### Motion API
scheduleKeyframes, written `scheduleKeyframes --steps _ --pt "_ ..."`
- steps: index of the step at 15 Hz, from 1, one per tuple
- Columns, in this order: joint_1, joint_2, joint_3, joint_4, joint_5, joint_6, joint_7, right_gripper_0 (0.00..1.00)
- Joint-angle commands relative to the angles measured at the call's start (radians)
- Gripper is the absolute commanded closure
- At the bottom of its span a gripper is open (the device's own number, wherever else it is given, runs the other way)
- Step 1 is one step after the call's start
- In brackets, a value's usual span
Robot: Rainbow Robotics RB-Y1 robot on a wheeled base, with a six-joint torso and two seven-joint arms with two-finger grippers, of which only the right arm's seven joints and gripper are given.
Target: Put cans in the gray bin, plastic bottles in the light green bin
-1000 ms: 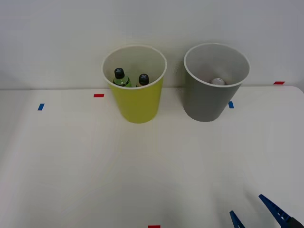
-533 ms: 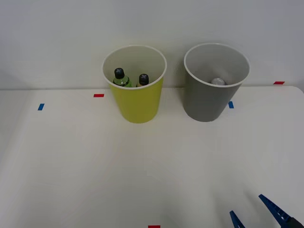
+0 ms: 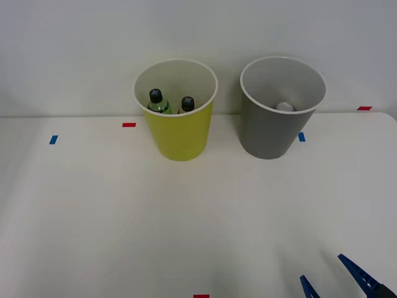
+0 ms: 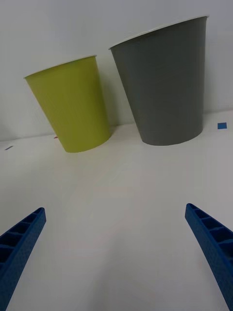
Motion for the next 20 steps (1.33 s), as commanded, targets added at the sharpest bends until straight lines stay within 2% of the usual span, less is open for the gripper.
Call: scheduleKeyframes --steps 1,20 --pt "0.000 0.000 0.000 0.000 0.000 0.000 0.000 0.00" --pt "0.000 0.000 0.000 0.000 0.000 0.000 0.000 0.00"
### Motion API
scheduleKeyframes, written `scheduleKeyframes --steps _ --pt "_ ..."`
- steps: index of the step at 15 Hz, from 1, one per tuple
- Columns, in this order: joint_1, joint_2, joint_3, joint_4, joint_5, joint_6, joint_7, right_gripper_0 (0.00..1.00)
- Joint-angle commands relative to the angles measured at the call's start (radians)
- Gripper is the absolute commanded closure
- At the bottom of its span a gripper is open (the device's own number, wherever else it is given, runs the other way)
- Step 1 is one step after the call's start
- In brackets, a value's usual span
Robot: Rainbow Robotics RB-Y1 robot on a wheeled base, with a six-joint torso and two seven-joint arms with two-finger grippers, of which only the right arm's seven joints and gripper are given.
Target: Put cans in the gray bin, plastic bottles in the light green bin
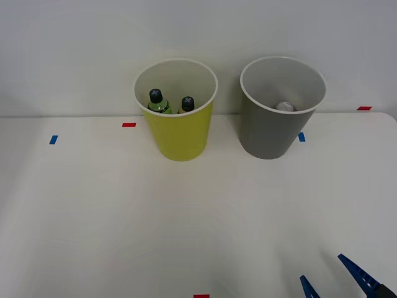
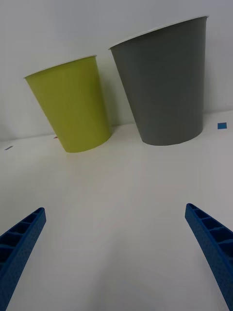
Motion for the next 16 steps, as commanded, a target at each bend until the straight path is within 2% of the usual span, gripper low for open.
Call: scheduleKeyframes --steps 1,16 --pt "0.000 0.000 0.000 0.000 0.000 0.000 0.000 0.00" --pt "0.000 0.000 0.000 0.000 0.000 0.000 0.000 0.00"
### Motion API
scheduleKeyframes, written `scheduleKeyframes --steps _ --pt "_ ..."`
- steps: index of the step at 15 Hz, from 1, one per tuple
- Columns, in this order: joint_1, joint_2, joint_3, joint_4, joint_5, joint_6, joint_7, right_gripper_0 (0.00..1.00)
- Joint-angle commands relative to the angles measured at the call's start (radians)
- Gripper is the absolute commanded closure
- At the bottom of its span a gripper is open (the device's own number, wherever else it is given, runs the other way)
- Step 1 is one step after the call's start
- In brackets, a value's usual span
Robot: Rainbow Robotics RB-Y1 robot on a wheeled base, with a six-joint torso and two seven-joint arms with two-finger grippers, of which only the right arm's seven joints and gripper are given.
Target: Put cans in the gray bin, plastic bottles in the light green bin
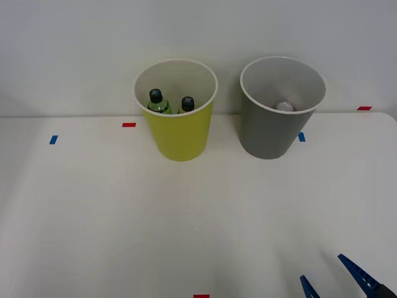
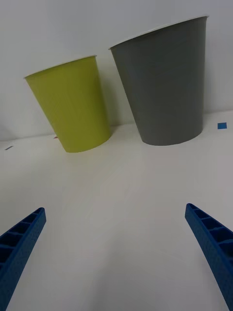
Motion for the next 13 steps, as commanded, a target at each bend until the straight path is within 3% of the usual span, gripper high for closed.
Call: scheduleKeyframes --steps 1,13 --pt "0.000 0.000 0.000 0.000 0.000 0.000 0.000 0.00" --pt "0.000 0.000 0.000 0.000 0.000 0.000 0.000 0.00"
